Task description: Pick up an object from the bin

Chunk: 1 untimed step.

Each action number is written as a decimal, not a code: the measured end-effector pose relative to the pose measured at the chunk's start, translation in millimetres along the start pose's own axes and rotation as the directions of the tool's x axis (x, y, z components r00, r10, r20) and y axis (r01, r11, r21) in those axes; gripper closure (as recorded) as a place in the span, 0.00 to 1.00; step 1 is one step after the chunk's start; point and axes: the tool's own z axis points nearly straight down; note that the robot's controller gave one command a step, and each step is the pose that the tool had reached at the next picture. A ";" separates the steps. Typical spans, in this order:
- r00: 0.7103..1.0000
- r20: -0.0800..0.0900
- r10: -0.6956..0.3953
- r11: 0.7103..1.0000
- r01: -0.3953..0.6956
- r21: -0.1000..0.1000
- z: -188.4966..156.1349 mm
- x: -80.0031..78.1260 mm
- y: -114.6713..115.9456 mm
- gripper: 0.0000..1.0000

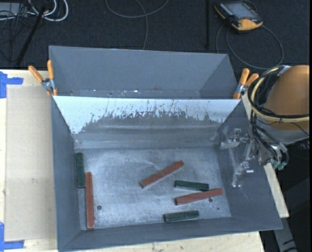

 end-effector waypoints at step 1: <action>1.000 -0.002 -0.022 1.000 0.022 -0.002 55.8 -4.0 10.7 0.00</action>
Offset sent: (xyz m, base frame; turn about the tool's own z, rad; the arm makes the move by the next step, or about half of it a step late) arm -0.0425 0.0208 -0.1201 -0.2138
